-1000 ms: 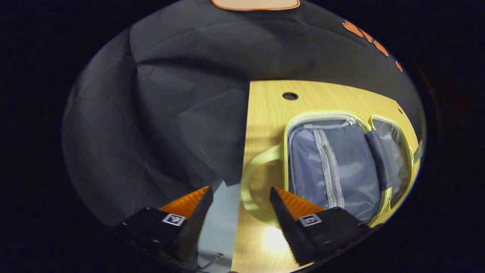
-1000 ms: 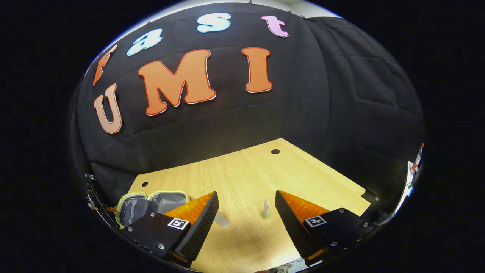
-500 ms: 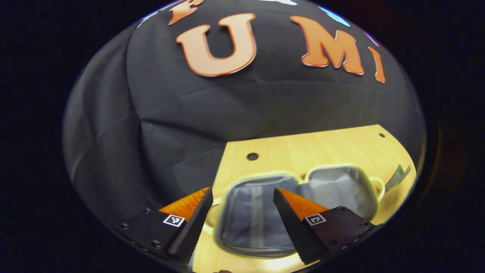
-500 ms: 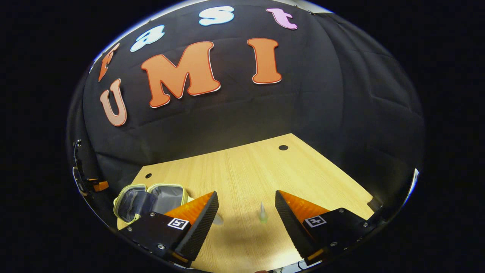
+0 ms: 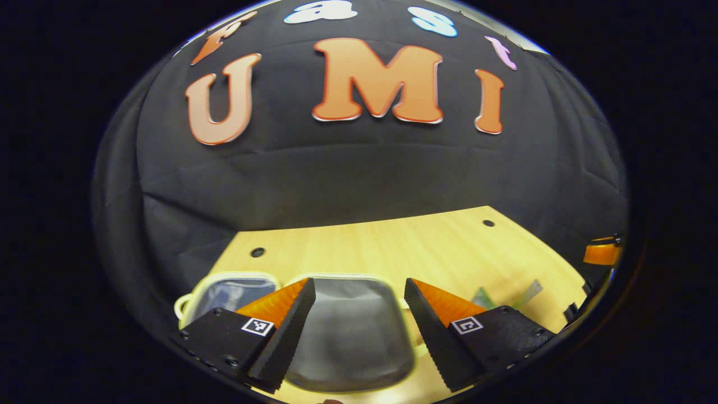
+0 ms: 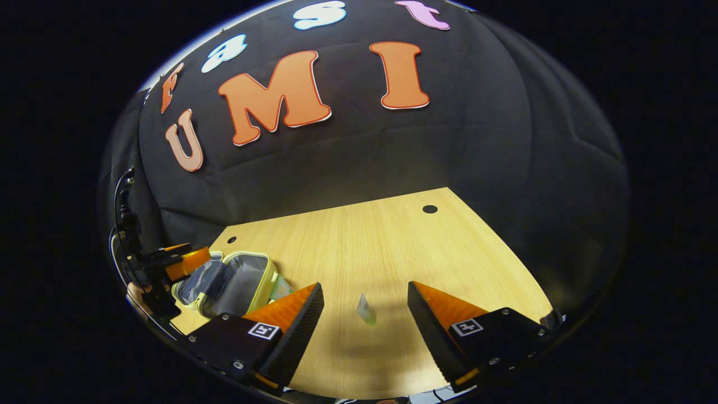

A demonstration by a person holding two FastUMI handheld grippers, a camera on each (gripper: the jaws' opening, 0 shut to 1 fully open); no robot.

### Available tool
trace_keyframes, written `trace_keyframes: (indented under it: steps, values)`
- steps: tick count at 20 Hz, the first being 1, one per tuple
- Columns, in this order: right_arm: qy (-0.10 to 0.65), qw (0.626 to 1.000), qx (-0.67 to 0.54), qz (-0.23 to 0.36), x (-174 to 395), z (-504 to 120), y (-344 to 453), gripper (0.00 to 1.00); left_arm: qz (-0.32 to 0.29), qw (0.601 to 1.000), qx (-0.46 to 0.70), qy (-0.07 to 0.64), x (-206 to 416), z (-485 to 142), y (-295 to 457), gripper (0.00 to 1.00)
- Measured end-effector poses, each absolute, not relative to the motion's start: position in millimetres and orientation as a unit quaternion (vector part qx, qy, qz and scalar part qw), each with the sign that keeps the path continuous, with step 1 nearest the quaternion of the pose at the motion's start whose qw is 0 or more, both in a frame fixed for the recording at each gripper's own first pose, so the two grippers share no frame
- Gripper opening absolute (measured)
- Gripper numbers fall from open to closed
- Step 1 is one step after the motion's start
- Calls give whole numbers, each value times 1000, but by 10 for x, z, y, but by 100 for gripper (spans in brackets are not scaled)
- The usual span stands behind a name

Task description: First open the suitcase, pack the skin care products into it, and then close the suitcase.

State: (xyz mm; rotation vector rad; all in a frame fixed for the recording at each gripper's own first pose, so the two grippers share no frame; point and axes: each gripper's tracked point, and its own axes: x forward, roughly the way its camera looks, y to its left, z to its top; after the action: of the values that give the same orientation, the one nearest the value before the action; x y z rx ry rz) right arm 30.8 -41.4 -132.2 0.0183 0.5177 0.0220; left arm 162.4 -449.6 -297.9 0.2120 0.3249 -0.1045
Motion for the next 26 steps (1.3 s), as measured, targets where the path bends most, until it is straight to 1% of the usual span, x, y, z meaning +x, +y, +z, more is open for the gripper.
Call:
trace_keyframes:
  steps: [3, 6, 13, 18, 19, 22, 23, 25, 26]
  values:
    - [264, 964, 11, 9, 253, -1343, -708, 95, -77, 975, 108, 180, 1652, -3248, -5058, 99]
    - [268, 963, 13, 0, 186, -1351, -973, 95, -96, 968, 117, 199, 1695, -3579, -5435, 99]
    - [295, 955, 14, -33, -10, -1498, -1451, 95, -93, 950, 161, 250, 1751, -4365, -5729, 99]
    - [310, 950, 10, -46, -77, -1581, -1581, 95, -78, 944, 174, 271, 1815, -4701, -5739, 99]
    - [312, 949, 12, -46, -82, -1588, -1577, 95, -71, 944, 183, 265, 1838, -4705, -5726, 96]
    - [315, 948, 9, -44, -69, -1606, -1557, 95, -77, 942, 192, 266, 1849, -4773, -5799, 84]
    - [321, 946, 7, -44, -94, -1615, -1544, 95, -63, 942, 192, 269, 1844, -4786, -5767, 67]
    - [322, 946, 7, -41, -101, -1616, -1510, 96, -79, 942, 189, 267, 1921, -4868, -5823, 35]
    - [322, 946, 6, -40, -97, -1620, -1494, 96, -82, 941, 187, 268, 1860, -4798, -5823, 36]
